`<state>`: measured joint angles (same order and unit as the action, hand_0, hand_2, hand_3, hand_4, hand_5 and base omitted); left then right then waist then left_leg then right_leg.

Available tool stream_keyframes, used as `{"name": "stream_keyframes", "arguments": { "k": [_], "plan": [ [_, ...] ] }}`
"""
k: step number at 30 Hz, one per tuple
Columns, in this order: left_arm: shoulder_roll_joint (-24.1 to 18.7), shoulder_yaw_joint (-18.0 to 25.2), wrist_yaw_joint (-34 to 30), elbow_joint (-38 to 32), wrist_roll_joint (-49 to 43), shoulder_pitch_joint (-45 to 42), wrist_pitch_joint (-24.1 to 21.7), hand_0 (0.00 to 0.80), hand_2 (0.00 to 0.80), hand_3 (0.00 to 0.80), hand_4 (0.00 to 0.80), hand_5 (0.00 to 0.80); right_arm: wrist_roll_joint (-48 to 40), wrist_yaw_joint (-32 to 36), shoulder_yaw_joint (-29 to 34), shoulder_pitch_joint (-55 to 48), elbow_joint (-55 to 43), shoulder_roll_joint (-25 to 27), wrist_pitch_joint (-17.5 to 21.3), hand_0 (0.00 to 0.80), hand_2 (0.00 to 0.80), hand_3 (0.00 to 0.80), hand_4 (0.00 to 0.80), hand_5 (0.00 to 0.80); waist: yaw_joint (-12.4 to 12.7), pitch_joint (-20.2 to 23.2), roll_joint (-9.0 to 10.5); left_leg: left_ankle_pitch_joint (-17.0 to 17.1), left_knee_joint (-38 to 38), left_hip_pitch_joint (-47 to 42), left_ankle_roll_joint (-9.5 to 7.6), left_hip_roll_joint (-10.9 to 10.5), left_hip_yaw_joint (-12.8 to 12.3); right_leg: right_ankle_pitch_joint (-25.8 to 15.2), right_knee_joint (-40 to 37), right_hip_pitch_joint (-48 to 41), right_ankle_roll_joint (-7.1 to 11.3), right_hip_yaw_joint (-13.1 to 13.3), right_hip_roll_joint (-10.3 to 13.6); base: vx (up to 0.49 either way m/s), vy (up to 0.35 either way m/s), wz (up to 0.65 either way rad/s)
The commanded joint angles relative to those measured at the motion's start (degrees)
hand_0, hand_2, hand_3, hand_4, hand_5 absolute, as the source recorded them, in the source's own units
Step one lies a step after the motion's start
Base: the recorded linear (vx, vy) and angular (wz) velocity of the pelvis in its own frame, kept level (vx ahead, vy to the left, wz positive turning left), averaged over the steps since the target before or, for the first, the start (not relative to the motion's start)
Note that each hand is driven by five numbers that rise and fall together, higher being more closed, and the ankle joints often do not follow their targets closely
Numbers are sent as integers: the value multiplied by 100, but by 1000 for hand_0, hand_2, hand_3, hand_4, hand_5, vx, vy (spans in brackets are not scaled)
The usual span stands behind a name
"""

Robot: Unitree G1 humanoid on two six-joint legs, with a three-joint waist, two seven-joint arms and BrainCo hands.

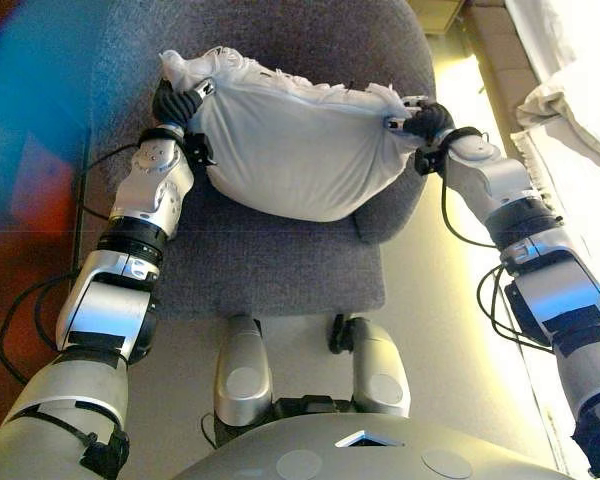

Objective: Pick up the cushion and take it to the sofa

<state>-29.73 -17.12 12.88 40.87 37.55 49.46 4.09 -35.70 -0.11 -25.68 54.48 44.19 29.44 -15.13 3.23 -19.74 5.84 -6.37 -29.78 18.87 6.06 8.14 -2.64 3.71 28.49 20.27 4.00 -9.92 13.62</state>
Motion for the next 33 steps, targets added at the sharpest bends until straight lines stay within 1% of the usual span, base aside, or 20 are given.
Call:
{"name": "stream_keyframes", "arguments": {
  "k": [1,5,9,12,13,15,16,17,20,21,27,28,29,30,33],
  "plan": [
    [6,-118,106,179,217,980,-312,800,800,800,800,800,-228,-13,56,809,292,27,445,800,800,800,800,800,-27,218,-40,-1072,-995,73,-147,-26,38,503,611,-306,462,361,508,1,31,-3],
    [-18,-250,99,572,322,1271,-227,800,800,800,800,800,-117,40,18,1095,748,44,392,800,800,800,800,800,-50,183,-82,-1043,-976,73,-138,-51,14,482,608,-281,480,379,536,6,43,4],
    [68,-358,221,906,536,1490,-338,800,800,800,800,800,141,-68,-155,1395,1138,51,334,800,800,800,800,800,-87,167,-142,-973,-901,85,-129,-73,-29,434,547,-236,481,407,540,-14,64,-6],
    [131,-335,359,1058,921,1657,-309,800,800,800,800,800,282,-219,-227,1588,1377,48,312,800,800,800,800,800,-108,177,-187,-937,-861,90,-112,-81,-47,415,514,-215,476,419,542,3,56,8],
    [159,-298,425,1171,999,1685,-227,800,800,800,800,800,399,-333,-242,1670,1509,48,246,800,800,800,800,800,-117,185,-215,-925,-854,108,-103,-85,-50,414,512,-194,473,429,540,-6,66,-3],
    [203,-332,444,1430,754,1742,-21,800,800,800,800,800,631,-538,-319,1800,1731,-26,126,800,800,800,800,800,-123,181,-253,-907,-852,152,-93,-89,-58,400,501,-148,470,450,543,-45,64,0],
    [240,-422,438,1637,682,1812,153,800,800,800,800,800,796,-555,-407,1908,1886,-66,-33,800,800,800,800,800,-129,168,-270,-891,-863,198,-84,-95,-63,386,511,-94,472,466,551,-72,57,-3],
    [243,-482,464,1823,621,1880,197,800,800,800,800,800,956,-506,-507,2004,2020,-58,-189,800,800,800,800,800,-133,159,-277,-877,-863,225,-86,-102,-70,372,506,-63,470,476,558,-65,54,-3],
    [240,-654,446,2166,475,2008,255,800,800,800,800,800,1711,-390,-937,2229,2340,17,-363,800,800,800,800,800,-143,147,-305,-820,-811,229,-101,-119,-86,333,472,-24,462,501,575,-19,52,0],
    [249,-718,485,2189,476,2035,270,800,800,800,800,800,1818,-377,-1073,2310,2373,38,-395,800,800,800,800,800,-143,145,-317,-798,-792,233,-96,-125,-86,319,459,-15,460,505,576,1,46,0],
    [205,-812,557,2278,569,2156,264,800,800,800,800,800,1734,-368,-1209,2540,2466,63,-421,800,800,800,800,800,-141,144,-366,-725,-740,308,-57,-165,-72,276,457,83,471,532,583,-9,35,-1],
    [195,-805,556,2279,593,2159,260,634,634,634,634,634,1719,-386,-1206,2542,2465,66,-417,800,800,800,800,800,-142,147,-368,-716,-717,294,-55,-166,-75,276,446,76,473,528,585,13,38,0],
    [176,-786,551,2289,624,2164,266,122,122,122,122,122,1664,-463,-1195,2554,2472,75,-432,552,552,552,552,552,-145,161,-373,-705,-691,277,-53,-169,-85,275,430,66,476,525,587,22,38,0],
    [161,-780,613,2295,702,2167,284,0,0,0,0,0,1602,-552,-1185,2562,2468,89,-447,0,0,0,0,0,-149,170,-377,-694,-675,269,-47,-170,-96,273,416,56,477,521,587,28,40,0],
    [85,-679,539,2291,807,2157,165,0,0,0,0,0,1524,-754,-1081,2519,2427,152,-420,0,0,0,0,0,-163,202,-382,-657,-584,208,-47,-162,-121,259,343,5,473,486,590,31,24,0]
  ]
}}
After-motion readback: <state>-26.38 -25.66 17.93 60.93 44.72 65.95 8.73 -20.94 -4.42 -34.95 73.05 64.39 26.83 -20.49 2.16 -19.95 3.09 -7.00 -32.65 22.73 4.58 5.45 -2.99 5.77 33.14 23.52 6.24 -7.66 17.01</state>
